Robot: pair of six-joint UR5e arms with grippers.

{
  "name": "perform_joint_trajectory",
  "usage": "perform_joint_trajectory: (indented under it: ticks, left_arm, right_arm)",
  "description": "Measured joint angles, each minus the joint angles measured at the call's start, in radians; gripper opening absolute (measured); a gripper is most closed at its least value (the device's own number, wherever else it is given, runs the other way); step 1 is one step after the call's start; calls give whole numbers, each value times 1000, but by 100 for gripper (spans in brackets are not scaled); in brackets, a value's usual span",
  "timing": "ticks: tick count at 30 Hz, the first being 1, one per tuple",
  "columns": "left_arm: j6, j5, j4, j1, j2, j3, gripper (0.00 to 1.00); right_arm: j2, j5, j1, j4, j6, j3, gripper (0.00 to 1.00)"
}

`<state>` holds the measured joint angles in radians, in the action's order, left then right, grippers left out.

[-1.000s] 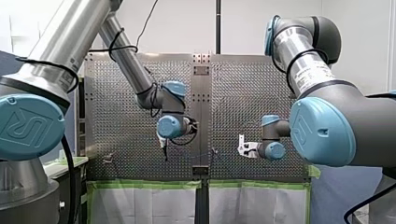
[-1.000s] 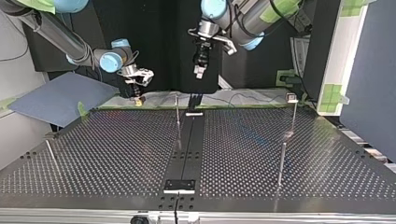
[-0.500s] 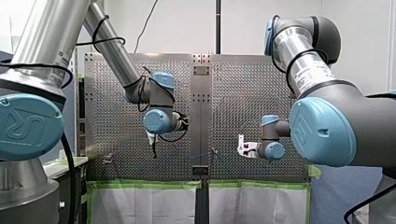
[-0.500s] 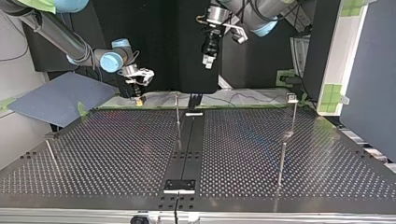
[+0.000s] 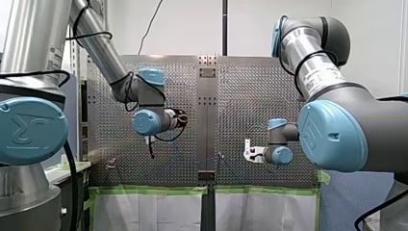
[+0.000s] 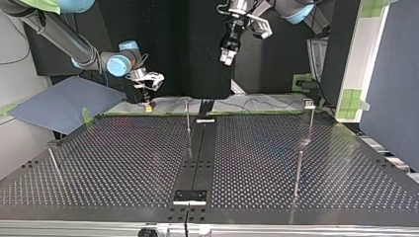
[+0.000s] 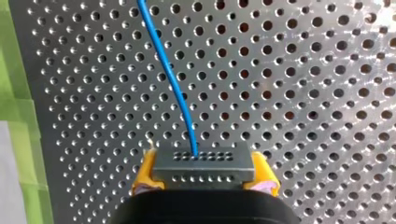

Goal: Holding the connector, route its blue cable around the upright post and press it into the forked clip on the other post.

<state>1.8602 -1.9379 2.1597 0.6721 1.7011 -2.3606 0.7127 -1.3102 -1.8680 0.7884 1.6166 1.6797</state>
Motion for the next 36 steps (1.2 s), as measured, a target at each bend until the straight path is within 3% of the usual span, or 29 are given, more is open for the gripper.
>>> perform_joint_trajectory:
  ticks: [6,16,23,28,32,36]
  left_arm:
    - [51,33,-57,-16,18,-57,100]
    - [43,36,-145,-29,101,-144,100]
    - [46,37,-202,-30,115,-160,100]
    - [46,37,-232,-32,115,-161,100]
    - [46,37,-236,-32,116,-161,100]
    - [49,39,-235,-35,116,-161,100]
  right_arm:
    - [0,0,-2,-2,-1,0,0]
    - [0,-4,-2,-19,-5,-10,0]
    - [5,-52,6,-78,-21,-30,0]
    - [30,-93,11,-94,-24,-33,0]
    - [64,-118,14,-97,-15,-34,0]
    - [97,-124,15,-108,0,-34,0]
